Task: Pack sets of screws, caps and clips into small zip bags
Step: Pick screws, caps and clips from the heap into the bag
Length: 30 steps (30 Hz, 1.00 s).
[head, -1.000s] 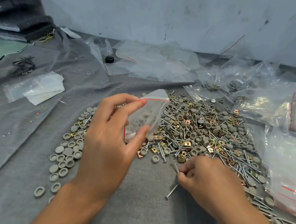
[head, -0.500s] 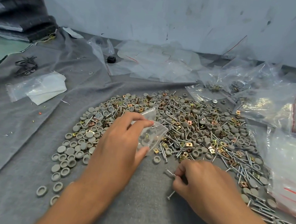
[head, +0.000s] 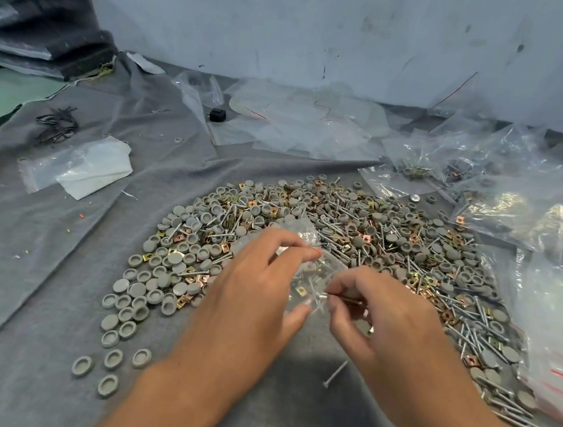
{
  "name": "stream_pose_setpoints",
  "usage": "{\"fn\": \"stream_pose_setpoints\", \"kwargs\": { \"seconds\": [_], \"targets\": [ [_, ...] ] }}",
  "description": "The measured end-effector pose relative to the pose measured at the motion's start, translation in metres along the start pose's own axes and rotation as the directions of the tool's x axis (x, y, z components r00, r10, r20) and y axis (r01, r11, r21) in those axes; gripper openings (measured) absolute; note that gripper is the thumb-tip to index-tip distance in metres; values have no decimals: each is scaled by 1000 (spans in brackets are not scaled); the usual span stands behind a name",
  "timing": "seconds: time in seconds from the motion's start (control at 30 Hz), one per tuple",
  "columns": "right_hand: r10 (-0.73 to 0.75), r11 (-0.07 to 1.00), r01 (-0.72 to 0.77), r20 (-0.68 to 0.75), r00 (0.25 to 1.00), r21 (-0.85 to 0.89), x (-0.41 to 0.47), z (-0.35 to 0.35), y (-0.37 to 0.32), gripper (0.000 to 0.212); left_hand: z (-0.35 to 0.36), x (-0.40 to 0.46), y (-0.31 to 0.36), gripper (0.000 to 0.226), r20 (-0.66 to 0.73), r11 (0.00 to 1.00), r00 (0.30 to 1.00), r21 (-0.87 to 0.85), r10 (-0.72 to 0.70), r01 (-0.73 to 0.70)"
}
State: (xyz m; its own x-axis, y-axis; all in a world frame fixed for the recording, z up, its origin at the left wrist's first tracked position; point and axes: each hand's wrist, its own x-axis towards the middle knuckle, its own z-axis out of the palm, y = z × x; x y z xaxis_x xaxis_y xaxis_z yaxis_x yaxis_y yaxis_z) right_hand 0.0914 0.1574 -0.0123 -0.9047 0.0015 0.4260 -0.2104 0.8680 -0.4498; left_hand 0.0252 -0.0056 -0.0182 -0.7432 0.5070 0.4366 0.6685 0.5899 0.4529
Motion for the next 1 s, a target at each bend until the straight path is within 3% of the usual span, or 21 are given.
{"fn": "stream_pose_setpoints", "kwargs": {
  "seconds": [0.1,0.2,0.27,0.4,0.5,0.63,0.87,1.0],
  "targets": [
    [-92,993,84,-95,991,-84,2,7,-3,6,5,0,2,59,-12,999,1000,-50,-10,10],
    [-106,987,90,-116,988,-136,6,12,-5,19,6,0,3,61,-5,996,1000,-86,-25,24],
    [-89,995,81,-137,987,-62,7,12,-5,27,5,0,1,61,-4,995,1000,-96,-31,30],
    [31,994,-9,-204,978,107,11,1,7,9,-5,3,-3,65,-32,994,996,-80,-79,76],
    [230,973,-230,4,973,30,11,7,23,9,-16,7,-9,66,-129,984,979,-93,-161,149],
    [288,949,-253,187,939,-190,10,29,24,19,-24,8,-12,67,-136,976,968,-79,-211,202],
    [280,925,-229,138,950,-303,12,38,11,8,-18,7,-9,69,-81,977,977,-90,-199,191],
    [291,936,-256,121,949,-241,13,38,12,10,-18,5,-9,68,-53,980,980,-79,-189,185]
  ]
}}
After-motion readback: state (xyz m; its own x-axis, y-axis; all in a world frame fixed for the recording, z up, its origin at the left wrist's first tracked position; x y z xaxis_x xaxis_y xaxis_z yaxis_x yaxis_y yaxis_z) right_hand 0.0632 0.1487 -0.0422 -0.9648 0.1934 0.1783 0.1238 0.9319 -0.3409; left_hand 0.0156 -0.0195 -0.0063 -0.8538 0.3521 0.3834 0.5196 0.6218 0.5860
